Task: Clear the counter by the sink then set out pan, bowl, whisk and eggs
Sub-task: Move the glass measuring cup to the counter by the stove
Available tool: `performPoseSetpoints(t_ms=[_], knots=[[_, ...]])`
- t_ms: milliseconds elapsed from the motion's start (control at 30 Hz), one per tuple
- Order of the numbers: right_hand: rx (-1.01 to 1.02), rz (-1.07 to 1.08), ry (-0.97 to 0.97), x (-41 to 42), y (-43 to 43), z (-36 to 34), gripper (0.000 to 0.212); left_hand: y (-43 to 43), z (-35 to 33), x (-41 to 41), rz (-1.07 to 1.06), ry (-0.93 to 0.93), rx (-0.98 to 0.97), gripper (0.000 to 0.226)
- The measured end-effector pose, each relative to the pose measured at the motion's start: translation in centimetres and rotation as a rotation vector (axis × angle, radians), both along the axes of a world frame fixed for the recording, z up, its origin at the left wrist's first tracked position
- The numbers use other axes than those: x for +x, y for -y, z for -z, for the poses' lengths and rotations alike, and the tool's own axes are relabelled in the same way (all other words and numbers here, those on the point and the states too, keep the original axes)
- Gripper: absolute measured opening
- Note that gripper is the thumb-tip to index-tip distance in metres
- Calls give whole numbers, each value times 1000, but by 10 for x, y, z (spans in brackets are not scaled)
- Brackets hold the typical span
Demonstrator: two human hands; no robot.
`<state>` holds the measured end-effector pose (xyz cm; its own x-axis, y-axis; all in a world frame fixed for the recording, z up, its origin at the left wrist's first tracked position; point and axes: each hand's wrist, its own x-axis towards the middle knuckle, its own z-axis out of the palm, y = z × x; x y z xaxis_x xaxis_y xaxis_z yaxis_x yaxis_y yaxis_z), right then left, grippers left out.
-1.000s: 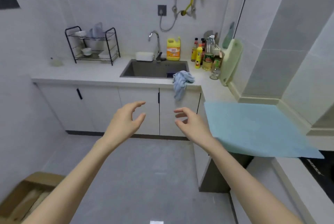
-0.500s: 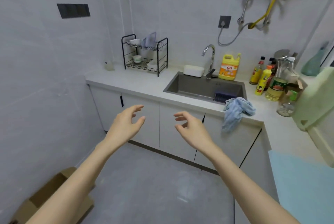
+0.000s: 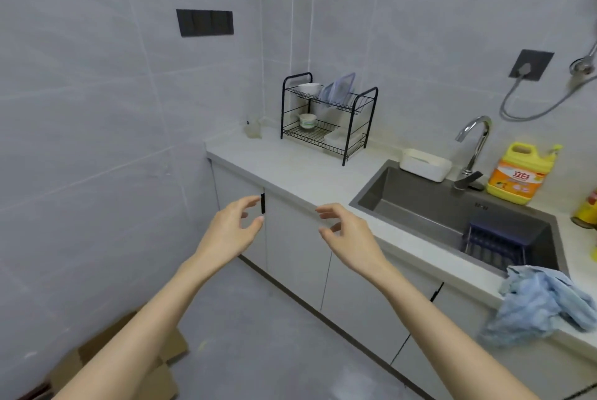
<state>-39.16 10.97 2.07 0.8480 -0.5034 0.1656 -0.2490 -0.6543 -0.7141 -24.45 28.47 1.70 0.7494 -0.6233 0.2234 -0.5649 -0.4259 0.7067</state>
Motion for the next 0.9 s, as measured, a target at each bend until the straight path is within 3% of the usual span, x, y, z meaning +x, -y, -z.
performPoseSetpoints(t_ms=[600, 900], knots=[[135, -25, -12, 355, 112, 22, 32, 100, 21, 358, -68, -100, -32, 44], [519, -25, 29, 502, 172, 42, 22, 149, 38, 480, -111, -207, -154, 35]])
